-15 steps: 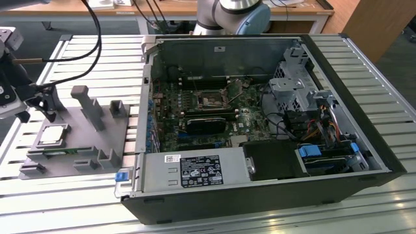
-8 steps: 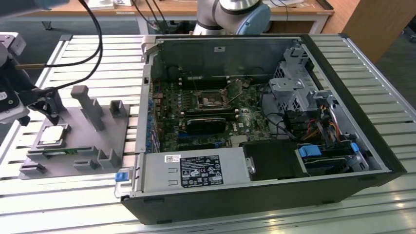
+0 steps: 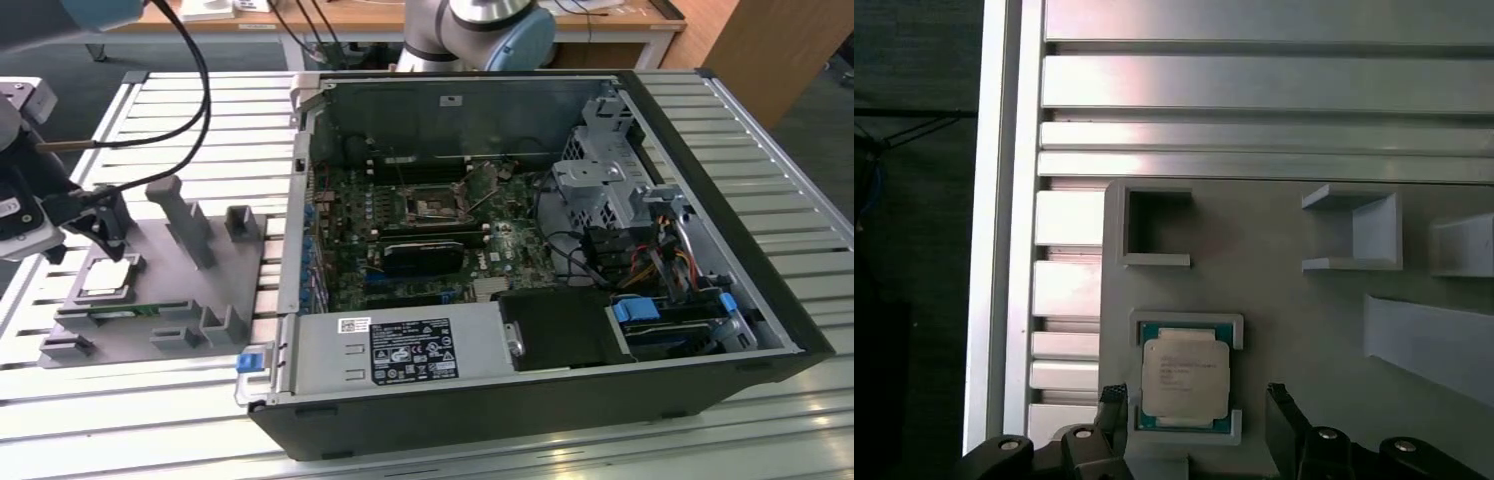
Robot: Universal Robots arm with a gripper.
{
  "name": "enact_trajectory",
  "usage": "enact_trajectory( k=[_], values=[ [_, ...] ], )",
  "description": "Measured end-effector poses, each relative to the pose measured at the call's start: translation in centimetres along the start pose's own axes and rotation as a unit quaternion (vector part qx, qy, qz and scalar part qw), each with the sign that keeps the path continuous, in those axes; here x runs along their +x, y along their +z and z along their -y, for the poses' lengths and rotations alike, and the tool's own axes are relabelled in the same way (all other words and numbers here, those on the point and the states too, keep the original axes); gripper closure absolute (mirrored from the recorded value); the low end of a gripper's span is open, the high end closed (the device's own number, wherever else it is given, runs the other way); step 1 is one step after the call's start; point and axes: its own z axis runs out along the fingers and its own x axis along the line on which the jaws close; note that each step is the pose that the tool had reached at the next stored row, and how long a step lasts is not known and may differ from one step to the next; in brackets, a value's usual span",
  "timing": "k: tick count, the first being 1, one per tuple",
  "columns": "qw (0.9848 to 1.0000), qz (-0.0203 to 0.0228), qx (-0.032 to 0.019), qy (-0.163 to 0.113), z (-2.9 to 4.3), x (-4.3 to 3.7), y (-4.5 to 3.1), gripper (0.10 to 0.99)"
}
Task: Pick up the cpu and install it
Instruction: 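Pick up the cpu and move it towards the insertion slot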
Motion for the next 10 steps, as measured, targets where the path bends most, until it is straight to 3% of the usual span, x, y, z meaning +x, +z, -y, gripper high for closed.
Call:
enact_trajectory(
  k=[10],
  values=[
    [1.0,0.0016,0.0,0.0,0.09,0.22,1.66,0.427]
  ],
)
